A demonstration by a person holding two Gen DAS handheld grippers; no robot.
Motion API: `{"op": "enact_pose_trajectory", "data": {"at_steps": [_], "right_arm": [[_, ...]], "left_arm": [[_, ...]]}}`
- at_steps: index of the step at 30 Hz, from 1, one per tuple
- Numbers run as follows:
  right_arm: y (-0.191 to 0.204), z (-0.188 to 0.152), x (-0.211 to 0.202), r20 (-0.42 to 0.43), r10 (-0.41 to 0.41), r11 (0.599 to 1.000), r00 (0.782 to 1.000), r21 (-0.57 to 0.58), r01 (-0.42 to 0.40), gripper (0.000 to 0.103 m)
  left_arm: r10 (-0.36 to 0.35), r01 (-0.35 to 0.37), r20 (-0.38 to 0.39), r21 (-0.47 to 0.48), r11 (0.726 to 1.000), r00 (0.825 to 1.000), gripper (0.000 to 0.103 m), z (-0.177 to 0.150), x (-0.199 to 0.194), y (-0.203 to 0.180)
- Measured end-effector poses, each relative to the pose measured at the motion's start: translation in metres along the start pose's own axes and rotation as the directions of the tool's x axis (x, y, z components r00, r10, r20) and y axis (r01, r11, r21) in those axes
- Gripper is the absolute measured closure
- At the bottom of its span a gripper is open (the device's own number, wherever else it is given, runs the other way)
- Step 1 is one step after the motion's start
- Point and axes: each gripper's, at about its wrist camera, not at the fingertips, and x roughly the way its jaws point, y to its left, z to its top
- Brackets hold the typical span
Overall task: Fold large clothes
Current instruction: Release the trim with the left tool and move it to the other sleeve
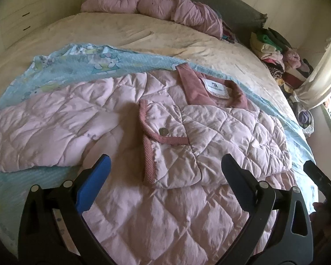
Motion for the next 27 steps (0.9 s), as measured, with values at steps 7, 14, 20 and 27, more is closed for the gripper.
{"op": "enact_pose_trajectory", "data": {"at_steps": [7, 14, 20, 27], "right_arm": [[0.026, -0.003, -0.011, 0.023, 0.026, 0.999, 0.999, -0.03, -0.026, 0.004], [0.055, -0.004, -0.015, 0.027, 0.053, 0.997, 0.998, -0.064, -0.051, 0.004], [0.081, -0.006, -0.017, 0.03, 0.074, 0.993, 0.997, -0.097, -0.071, 0.004], [0.113, -0.008, -0.017, 0.021, 0.099, 0.986, 0.995, -0.14, -0.095, 0.004]], "left_arm": [[0.009, -0.009, 0.016, 0.0, 1.0, 1.0, 0.01, -0.007, -0.014, 0.015], [0.024, -0.023, 0.036, -0.028, 0.999, 0.999, 0.01, -0.009, -0.029, 0.037], [0.05, -0.048, 0.056, -0.037, 0.998, 0.997, 0.01, -0.012, -0.043, 0.056], [0.062, -0.056, 0.075, -0.076, 0.996, 0.995, 0.01, -0.014, -0.057, 0.083]]}}
